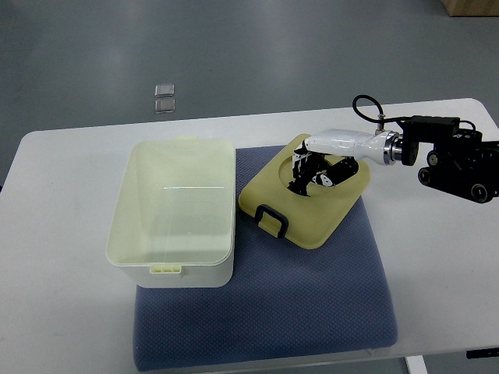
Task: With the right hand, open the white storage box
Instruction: 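Carry the lid away from the box and lower it onto the mat, then open the right hand fingers to release the lid handle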
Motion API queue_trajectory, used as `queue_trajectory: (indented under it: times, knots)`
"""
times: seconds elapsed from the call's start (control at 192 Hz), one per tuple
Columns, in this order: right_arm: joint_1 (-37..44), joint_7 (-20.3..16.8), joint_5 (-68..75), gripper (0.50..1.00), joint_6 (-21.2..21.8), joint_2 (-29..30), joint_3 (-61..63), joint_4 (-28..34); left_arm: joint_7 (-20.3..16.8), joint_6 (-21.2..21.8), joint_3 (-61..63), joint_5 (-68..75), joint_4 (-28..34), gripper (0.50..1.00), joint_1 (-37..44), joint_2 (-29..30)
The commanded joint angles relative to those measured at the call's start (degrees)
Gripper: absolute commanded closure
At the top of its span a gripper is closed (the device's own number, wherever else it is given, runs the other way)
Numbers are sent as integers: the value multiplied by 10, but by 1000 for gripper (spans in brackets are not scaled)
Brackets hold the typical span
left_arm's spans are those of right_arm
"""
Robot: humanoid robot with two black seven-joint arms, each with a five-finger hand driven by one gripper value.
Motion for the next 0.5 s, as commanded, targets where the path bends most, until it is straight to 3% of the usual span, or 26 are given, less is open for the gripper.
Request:
queue_trajectory:
  times: [0.0,0.042,0.057,0.062,0.068,0.078,0.083,0.088,0.094,0.099,0.104,0.109,0.115,0.146,0.495]
  knots:
    - [-8,0,-1,1000,-1,1,1,0,0,0,0,0,0,500,0,0]
    - [-10,0,0,1000,0,1,3,0,0,0,0,0,0,500,1,0]
    - [-10,0,0,922,0,1,4,0,0,0,0,0,0,500,0,0]
    - [-10,0,0,922,0,1,4,0,0,0,0,0,0,500,0,0]
    - [-10,0,0,877,0,1,5,0,0,0,0,0,0,500,0,0]
    - [-10,0,0,877,0,1,5,0,0,0,0,0,0,500,0,0]
    - [-10,0,1,826,0,1,6,0,0,0,0,0,0,500,0,0]
    - [-10,0,1,826,0,1,6,0,0,0,0,0,0,500,0,0]
    - [-10,0,1,771,0,1,6,0,0,0,0,0,0,500,0,0]
    - [-10,0,1,771,0,1,6,0,0,0,0,0,0,500,0,0]
    - [-10,0,2,716,0,1,7,0,0,0,0,0,0,500,0,0]
    - [-10,0,2,715,0,1,7,0,0,0,0,0,0,500,0,0]
    - [-10,0,3,667,0,1,7,0,0,0,0,0,0,500,0,0]
    - [-10,0,5,593,1,1,7,0,0,0,0,0,0,500,0,0]
    - [-8,0,10,572,7,-2,8,0,0,0,0,0,0,500,0,0]
